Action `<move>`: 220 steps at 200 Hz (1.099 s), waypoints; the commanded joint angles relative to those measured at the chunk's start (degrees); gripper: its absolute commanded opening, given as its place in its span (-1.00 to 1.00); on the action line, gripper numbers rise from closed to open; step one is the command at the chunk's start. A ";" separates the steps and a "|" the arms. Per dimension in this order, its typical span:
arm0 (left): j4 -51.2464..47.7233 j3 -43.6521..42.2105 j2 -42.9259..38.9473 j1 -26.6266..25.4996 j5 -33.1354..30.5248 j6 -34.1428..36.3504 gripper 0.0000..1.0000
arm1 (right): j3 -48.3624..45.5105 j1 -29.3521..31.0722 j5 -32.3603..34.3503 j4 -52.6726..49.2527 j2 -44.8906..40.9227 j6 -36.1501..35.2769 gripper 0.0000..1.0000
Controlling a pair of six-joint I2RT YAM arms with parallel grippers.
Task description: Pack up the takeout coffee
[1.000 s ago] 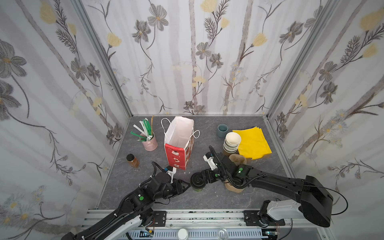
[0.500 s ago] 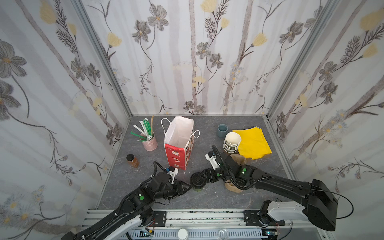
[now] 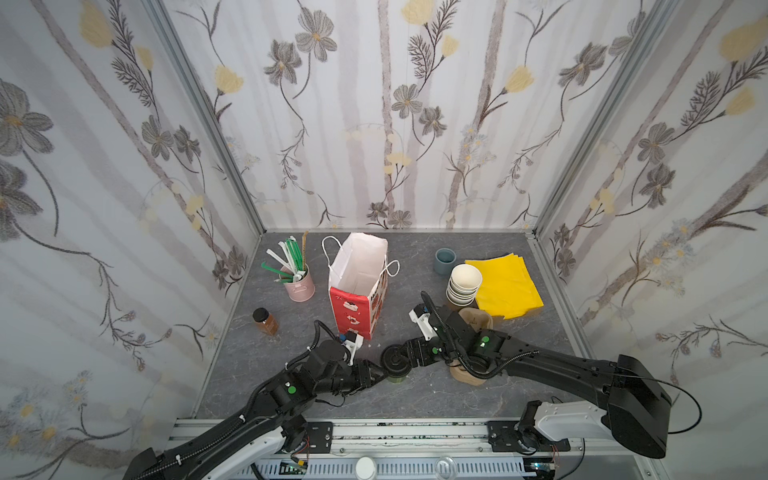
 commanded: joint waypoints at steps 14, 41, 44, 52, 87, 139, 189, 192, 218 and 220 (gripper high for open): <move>3.92 0.29 1.54 -0.23 1.48 0.80 -0.21 | -0.09 0.32 -0.87 1.96 0.54 0.68 0.54; 4.72 0.40 3.04 -0.80 1.96 0.89 -0.22 | -0.09 0.32 -0.96 1.88 0.56 0.71 0.54; 4.81 0.40 3.18 -0.87 1.96 0.91 -0.22 | -0.09 0.37 -1.03 1.93 0.54 0.74 0.54; 5.02 0.40 3.33 -0.98 1.96 0.95 -0.22 | -0.09 0.41 -1.03 1.90 0.63 0.77 0.53; 6.02 0.30 4.24 -1.35 1.70 0.80 -0.22 | -0.09 0.50 -1.14 1.96 0.91 0.91 0.53; 7.05 0.17 5.43 -1.44 0.85 0.54 -0.22 | -0.09 0.67 -1.05 1.52 1.00 0.99 0.52; 7.23 -0.97 5.96 -1.40 -1.96 -0.60 -0.23 | -0.09 0.98 -1.06 1.26 0.87 1.07 0.51; 7.24 -1.05 5.92 -1.36 -2.07 -0.68 -0.23 | -0.09 0.95 -1.09 1.26 0.83 1.07 0.51; 7.14 -1.75 6.05 -1.41 -3.11 -1.24 -0.24 | -0.09 0.94 -1.04 1.22 0.87 1.13 0.51; 7.14 -1.80 6.05 -1.44 -3.17 -1.29 -0.24 | -0.09 0.94 -1.02 1.25 0.90 1.15 0.51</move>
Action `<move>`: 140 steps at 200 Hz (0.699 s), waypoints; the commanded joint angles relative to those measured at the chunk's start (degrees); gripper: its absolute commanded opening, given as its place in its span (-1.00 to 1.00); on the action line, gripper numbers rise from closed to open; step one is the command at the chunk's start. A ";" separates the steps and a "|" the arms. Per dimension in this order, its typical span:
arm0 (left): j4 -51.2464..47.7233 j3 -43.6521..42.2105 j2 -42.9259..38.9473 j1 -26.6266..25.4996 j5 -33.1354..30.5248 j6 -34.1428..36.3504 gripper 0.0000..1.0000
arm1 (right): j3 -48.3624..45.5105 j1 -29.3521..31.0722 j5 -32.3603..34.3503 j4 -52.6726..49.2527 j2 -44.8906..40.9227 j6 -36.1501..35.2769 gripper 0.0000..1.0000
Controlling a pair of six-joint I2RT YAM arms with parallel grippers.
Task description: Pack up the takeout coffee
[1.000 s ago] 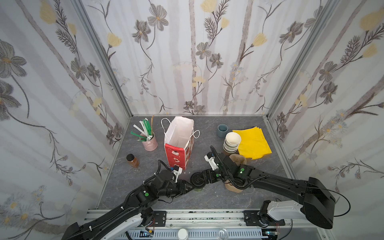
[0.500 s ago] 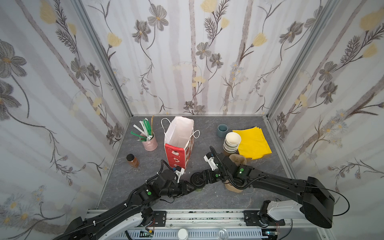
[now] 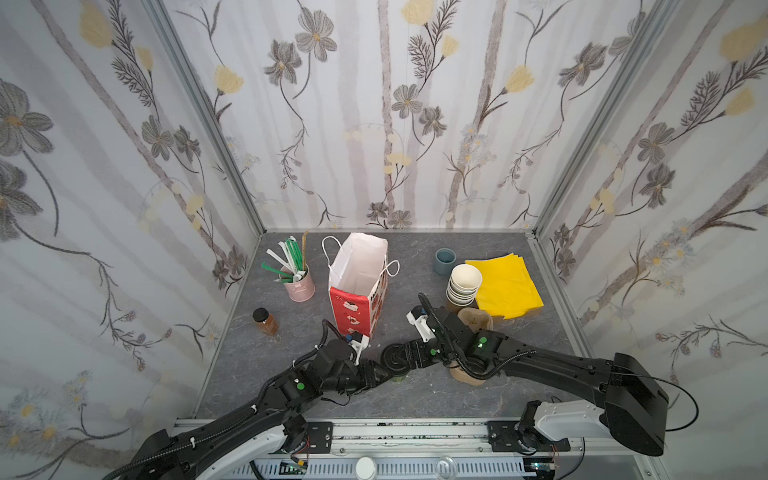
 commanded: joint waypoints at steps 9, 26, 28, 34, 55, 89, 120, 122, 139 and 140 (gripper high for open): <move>0.74 -1.07 0.18 -0.06 -2.68 -1.13 -0.25 | -0.09 0.07 0.38 0.39 0.16 0.33 0.51; 0.78 -1.57 0.47 -0.03 -2.94 -1.29 -0.28 | -0.09 0.09 0.37 0.41 -0.02 0.33 0.51; 0.72 -1.57 0.48 -0.13 -2.88 -1.33 -0.27 | -1.38 0.15 0.37 0.36 -0.02 0.37 0.51; 0.65 -1.76 0.63 -0.02 -3.00 -1.38 -0.28 | -1.84 0.09 0.33 0.35 -0.03 0.41 0.51; 0.65 -1.90 0.83 -0.07 -3.10 -1.26 -0.29 | -2.06 0.09 0.31 0.28 0.06 0.55 0.51; 0.47 -1.72 0.53 -0.08 -3.29 -0.76 -0.17 | -2.06 0.09 0.57 0.18 0.15 0.68 0.51; 0.38 0.06 -0.53 -0.06 -3.28 -0.07 -0.09 | -1.63 0.09 0.49 0.03 -0.19 0.79 0.51; 0.38 0.18 -0.56 -0.07 -3.29 -0.08 -0.09 | -1.59 0.09 0.53 -0.06 -0.20 0.75 0.51; 0.30 0.85 -1.09 -0.06 -3.21 0.34 -0.05 | -1.28 0.09 0.60 -0.19 -0.55 0.77 0.51; 0.30 0.89 -1.18 -0.06 -3.21 0.31 -0.05 | -1.25 0.13 0.58 -0.20 -0.55 0.81 0.51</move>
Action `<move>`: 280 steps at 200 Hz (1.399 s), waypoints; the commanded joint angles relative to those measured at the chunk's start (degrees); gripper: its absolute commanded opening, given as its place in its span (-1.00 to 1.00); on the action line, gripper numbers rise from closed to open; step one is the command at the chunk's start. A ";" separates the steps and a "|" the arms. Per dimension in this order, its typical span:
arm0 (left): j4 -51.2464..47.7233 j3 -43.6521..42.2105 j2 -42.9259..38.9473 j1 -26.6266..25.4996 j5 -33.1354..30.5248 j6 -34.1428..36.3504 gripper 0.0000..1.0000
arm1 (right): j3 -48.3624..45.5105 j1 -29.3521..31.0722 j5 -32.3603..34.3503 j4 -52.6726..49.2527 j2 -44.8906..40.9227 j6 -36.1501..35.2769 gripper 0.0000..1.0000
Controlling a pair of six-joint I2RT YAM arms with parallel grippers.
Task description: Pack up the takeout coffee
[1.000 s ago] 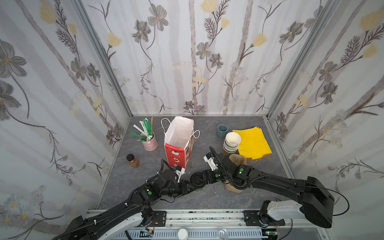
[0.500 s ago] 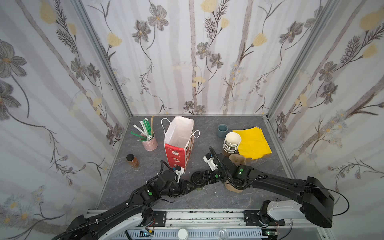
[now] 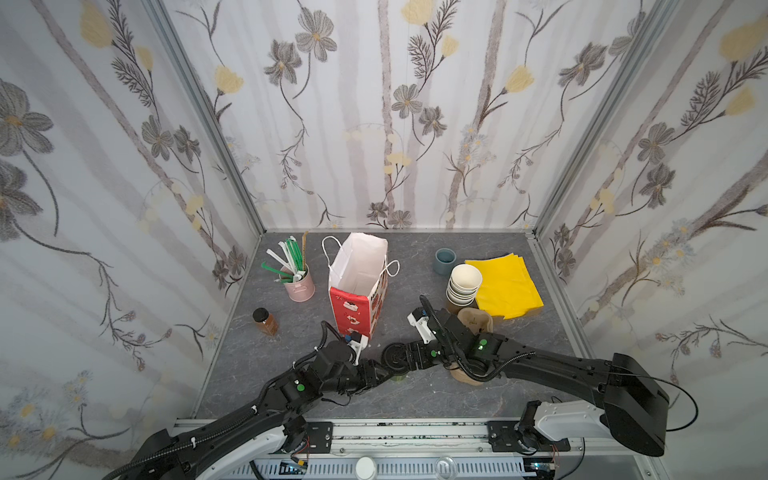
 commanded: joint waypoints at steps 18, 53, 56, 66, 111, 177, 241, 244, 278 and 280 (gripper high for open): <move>-0.69 1.51 -1.75 0.18 -2.70 0.85 0.00 | 0.80 0.06 0.81 -1.93 -0.24 -0.07 0.52; -3.70 2.30 -3.94 0.39 -5.67 1.16 -0.01 | 0.80 0.06 0.59 -2.02 0.34 -0.09 0.52; -4.35 2.43 -4.02 0.44 -6.16 1.31 -0.01 | 0.80 0.06 0.51 -2.02 0.31 -0.13 0.52; -7.36 3.38 -4.51 0.55 -8.81 1.92 -0.05 | 0.80 0.06 0.59 -2.09 0.30 -0.24 0.52; -11.85 5.84 -4.68 1.33 -19.86 1.77 -0.25 | 0.80 0.06 0.82 -2.49 0.52 -0.32 0.52; -7.76 9.40 2.04 2.72 -18.43 5.31 -0.20 | 0.80 0.13 0.50 -1.96 0.65 -0.24 0.52; 0.45 7.36 4.98 4.95 -12.61 4.06 -0.19 | 0.80 0.14 0.55 -1.98 0.19 -0.09 0.52; 0.79 7.24 5.07 4.96 -12.14 4.00 -0.19 | 0.80 0.15 0.48 -1.94 0.13 -0.20 0.52; 2.33 5.83 6.82 4.96 -9.32 4.13 -0.19 | 0.80 0.26 0.63 -1.92 -0.22 -0.23 0.52; 2.45 5.84 6.91 4.96 -9.25 4.13 -0.19 | 0.83 0.25 0.63 -1.93 -0.27 -0.24 0.52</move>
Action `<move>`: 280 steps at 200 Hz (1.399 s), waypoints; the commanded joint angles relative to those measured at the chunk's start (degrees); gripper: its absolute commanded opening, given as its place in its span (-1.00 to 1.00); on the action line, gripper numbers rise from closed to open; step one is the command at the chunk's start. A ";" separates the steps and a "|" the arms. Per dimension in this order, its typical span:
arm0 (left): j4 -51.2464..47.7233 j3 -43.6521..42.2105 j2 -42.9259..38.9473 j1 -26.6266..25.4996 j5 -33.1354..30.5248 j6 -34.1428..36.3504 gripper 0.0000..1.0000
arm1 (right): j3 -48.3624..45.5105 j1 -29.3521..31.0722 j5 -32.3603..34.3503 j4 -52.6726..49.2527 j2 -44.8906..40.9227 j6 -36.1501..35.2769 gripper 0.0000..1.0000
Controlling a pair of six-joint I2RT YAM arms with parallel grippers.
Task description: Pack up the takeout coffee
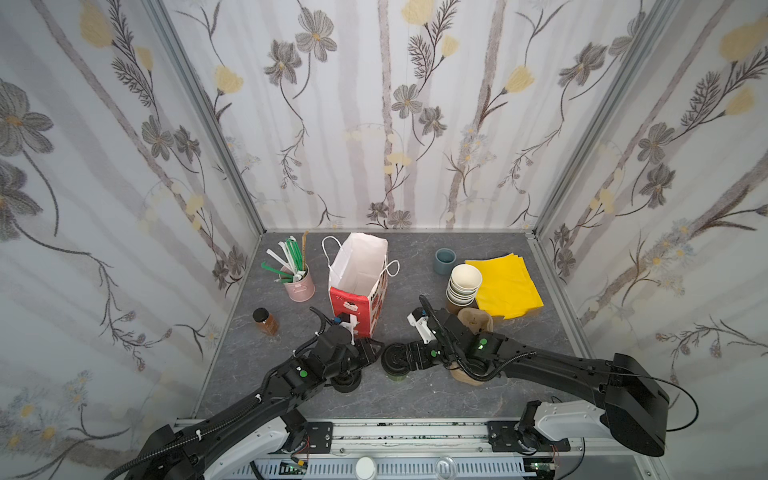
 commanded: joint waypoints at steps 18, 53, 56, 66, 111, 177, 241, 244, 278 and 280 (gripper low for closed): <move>5.18 -0.68 1.99 0.09 4.10 -0.01 -0.19 | 0.19 0.09 0.57 -0.41 -0.19 -0.20 0.52; 7.50 -1.08 4.12 0.18 6.75 0.18 -0.22 | 0.19 0.09 0.30 -0.29 0.22 -0.28 0.52; 7.52 -1.08 4.18 0.17 6.83 0.28 -0.22 | 0.19 0.15 0.30 -0.29 0.25 -0.27 0.52; 7.61 -1.30 4.27 0.17 6.97 0.31 -0.23 | 0.19 0.09 0.26 -0.42 0.34 -0.28 0.52; 7.61 -3.59 3.77 0.23 7.54 0.09 -0.28 | 0.10 0.09 0.34 -0.91 0.18 -0.28 0.52; 7.43 -0.93 0.65 1.47 5.07 0.28 0.13 | 2.36 0.04 1.30 -1.27 -1.10 -0.34 0.68; 4.44 -2.99 -4.44 2.27 6.74 -0.24 0.35 | 2.94 -0.09 4.32 -2.52 -3.76 0.01 0.86; 4.20 -3.26 -4.80 2.26 7.21 -0.26 0.37 | 2.94 -0.12 4.72 -2.82 -4.07 0.10 0.85; 2.52 -5.79 -8.50 1.07 13.04 -0.79 0.50 | 1.85 -1.64 11.07 -7.06 -9.94 4.35 0.63; 2.51 -5.85 -8.63 0.91 13.20 -0.90 0.51 | 1.62 -1.66 11.37 -7.30 -10.29 4.61 0.62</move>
